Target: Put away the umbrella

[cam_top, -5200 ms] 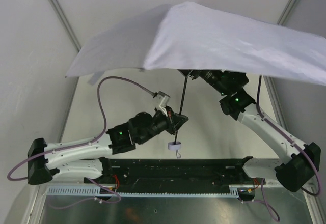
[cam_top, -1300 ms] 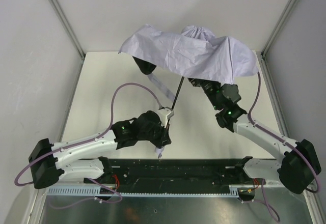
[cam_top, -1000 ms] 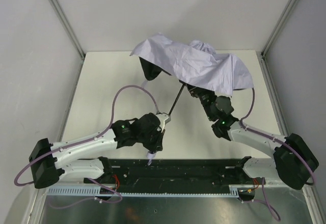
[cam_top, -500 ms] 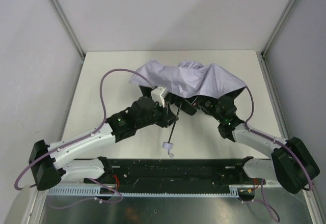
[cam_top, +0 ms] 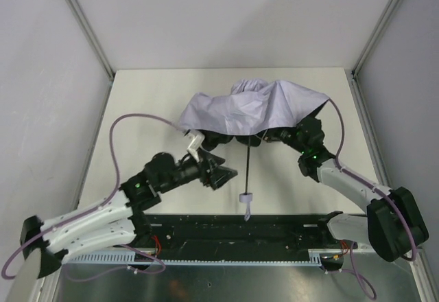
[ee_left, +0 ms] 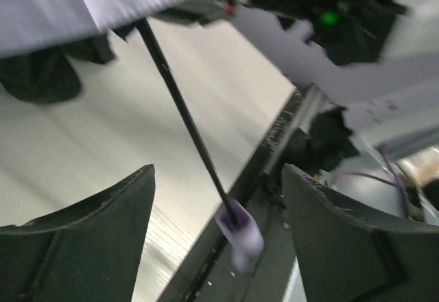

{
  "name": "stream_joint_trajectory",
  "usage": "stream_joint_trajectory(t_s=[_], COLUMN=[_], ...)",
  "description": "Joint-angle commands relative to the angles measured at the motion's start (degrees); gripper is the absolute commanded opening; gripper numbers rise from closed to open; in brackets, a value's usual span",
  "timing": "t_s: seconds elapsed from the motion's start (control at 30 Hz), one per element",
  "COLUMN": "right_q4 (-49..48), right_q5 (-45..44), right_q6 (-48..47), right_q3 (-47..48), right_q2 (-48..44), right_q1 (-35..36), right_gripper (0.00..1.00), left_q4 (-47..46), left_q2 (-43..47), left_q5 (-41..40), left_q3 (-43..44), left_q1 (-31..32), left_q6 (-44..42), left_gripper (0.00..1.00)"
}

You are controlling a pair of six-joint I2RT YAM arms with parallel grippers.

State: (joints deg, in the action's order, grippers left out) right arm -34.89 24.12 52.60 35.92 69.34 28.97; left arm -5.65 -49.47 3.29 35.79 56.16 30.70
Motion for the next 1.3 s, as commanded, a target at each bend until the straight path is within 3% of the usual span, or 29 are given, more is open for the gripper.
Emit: stream_joint_trajectory(t_s=[0.0,0.1,0.2,0.27,0.37,0.57,0.8,1.27], right_q4=[-7.7,-6.4,-3.5,-1.0,3.5,5.5,4.0,3.6], right_q5=[9.4,14.7,22.1,25.6,29.0,32.6,32.5,35.6], right_q6=[-12.7,-21.4,-31.2,-37.1,-42.9,-42.1,-39.3,-40.1], right_q3=[3.0,3.0,2.5,2.0,1.8,1.8,1.8,2.0], right_q2=[-3.2,-5.2,-8.5,-11.1,-15.0,-18.1,-17.1,-16.0], right_q1=[-7.9,-10.2,-10.1,-9.9,-10.1,-10.6,-8.9,-6.3], right_gripper=[0.00,0.00,0.00,0.00,0.00,0.00,0.00,0.00], left_q4=[-3.5,2.4,10.1,14.8,18.8,18.1,11.6,7.5], left_q2=[14.1,22.1,24.2,21.8,13.3,2.5,-5.0,-19.9], left_q5=[10.8,11.6,1.5,-7.0,-9.2,-2.0,13.2,10.0], left_q3=[-5.9,-4.8,1.6,7.6,18.5,31.2,33.2,37.6], left_q1=[0.8,0.8,0.7,0.1,-2.5,-7.4,-7.6,-7.4], left_q6=[-6.8,-7.6,-3.3,0.8,1.3,0.3,-3.2,-3.3], left_gripper=[0.84,0.89,0.95,0.98,0.99,0.99,0.99,0.99])
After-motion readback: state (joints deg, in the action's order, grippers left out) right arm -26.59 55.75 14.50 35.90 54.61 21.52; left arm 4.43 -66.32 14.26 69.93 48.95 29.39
